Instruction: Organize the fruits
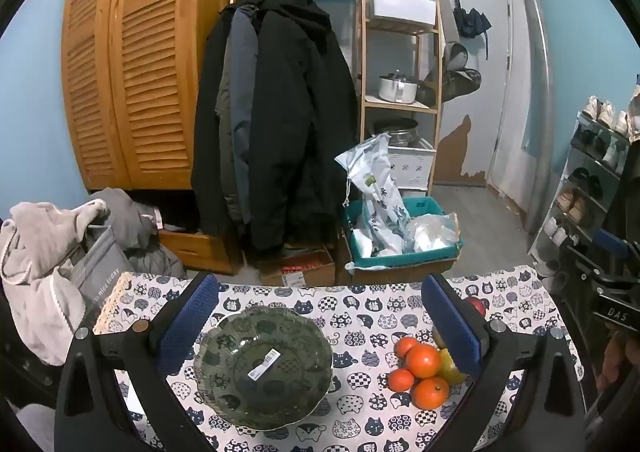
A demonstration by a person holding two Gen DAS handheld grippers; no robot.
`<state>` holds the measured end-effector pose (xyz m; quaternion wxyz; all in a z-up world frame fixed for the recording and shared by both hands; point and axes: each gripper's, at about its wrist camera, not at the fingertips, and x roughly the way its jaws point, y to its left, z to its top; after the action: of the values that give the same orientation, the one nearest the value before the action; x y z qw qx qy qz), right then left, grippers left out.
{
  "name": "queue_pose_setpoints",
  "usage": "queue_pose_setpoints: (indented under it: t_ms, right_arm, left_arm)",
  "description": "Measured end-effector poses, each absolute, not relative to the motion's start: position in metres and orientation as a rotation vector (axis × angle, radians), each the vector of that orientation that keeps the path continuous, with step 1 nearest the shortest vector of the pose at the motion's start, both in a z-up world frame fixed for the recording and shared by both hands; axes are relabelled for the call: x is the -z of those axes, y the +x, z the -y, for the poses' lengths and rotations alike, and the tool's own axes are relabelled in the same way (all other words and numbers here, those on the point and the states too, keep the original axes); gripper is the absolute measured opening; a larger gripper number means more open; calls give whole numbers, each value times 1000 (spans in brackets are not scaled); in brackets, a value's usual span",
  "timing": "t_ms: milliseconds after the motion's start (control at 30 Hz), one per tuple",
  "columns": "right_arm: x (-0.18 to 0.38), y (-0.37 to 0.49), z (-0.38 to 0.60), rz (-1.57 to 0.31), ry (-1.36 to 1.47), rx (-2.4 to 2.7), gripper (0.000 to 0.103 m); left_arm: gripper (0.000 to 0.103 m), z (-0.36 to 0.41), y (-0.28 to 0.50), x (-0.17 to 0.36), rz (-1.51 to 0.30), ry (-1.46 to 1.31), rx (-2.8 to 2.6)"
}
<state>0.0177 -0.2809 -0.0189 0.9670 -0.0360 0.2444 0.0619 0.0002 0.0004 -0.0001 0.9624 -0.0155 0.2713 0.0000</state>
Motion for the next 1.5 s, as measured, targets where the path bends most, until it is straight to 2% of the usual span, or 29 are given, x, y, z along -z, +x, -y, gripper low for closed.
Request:
queue_pose_setpoints:
  t_ms: [1500]
  right_arm:
    - [15, 17, 281, -491, -86, -120, 99]
  left_arm:
    - [102, 3, -9, -4, -510, -10, 15]
